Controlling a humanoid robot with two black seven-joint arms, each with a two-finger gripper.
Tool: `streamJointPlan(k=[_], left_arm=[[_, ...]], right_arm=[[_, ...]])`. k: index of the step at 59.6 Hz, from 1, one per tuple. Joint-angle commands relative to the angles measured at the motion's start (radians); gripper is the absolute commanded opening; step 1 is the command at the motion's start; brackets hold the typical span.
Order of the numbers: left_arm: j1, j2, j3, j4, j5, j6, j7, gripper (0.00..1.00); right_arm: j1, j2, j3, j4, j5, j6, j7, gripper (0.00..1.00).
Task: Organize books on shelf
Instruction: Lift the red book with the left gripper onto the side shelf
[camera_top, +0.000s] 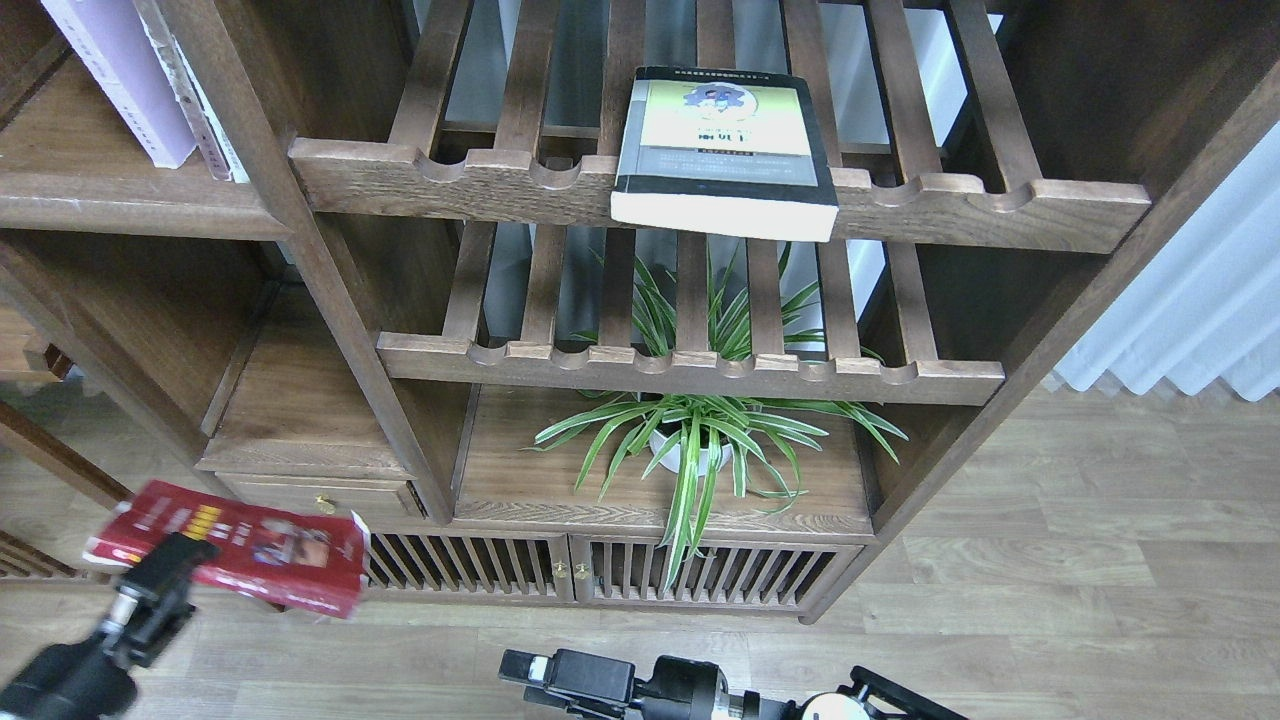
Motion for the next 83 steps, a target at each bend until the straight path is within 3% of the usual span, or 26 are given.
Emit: streamJointPlan(k=[1,31,38,49,56,66,83], left_arm=[[0.014,0.038,-0.081,-0.026,0.001,0.000,0.001,0.04],[0.017,0.236,-0.448,-0.029,-0.022,0.000,-0.009,0.03],[-0.012,0.280,-0.465,-0.029,-0.030,0.000,-0.009,0.03],[-0.168,0.334,-0.438,-0.023,-0.030,0.000,-0.002,0.03],[-0.270,0.356,-0.382,-0.011,-0.028,0.000,-0.002,0.03],[-0.520,0.389,-0.193,0.043,-0.034,0.000,-0.004,0.03],[-1.084,0.394,0.317,0.259,-0.056,0.000,0.002,0.03]], right_arm=[[0.000,0.000,0.001,-0.010,0.001,0.000,0.000,0.99],[0.003,0.000,0.001,-0.028,-0.001,0.000,0.000,0.99],[0.001,0.000,0.000,-0.033,-0.002,0.000,-0.002,0.99],[0.001,0.000,0.000,-0.033,-0.002,0.000,-0.002,0.99],[0.001,0.000,0.000,-0.033,-0.002,0.000,-0.002,0.99],[0.001,0.000,0.000,-0.031,-0.002,0.000,-0.002,0.99],[0.001,0.000,0.000,-0.031,-0.001,0.000,-0.001,0.99]])
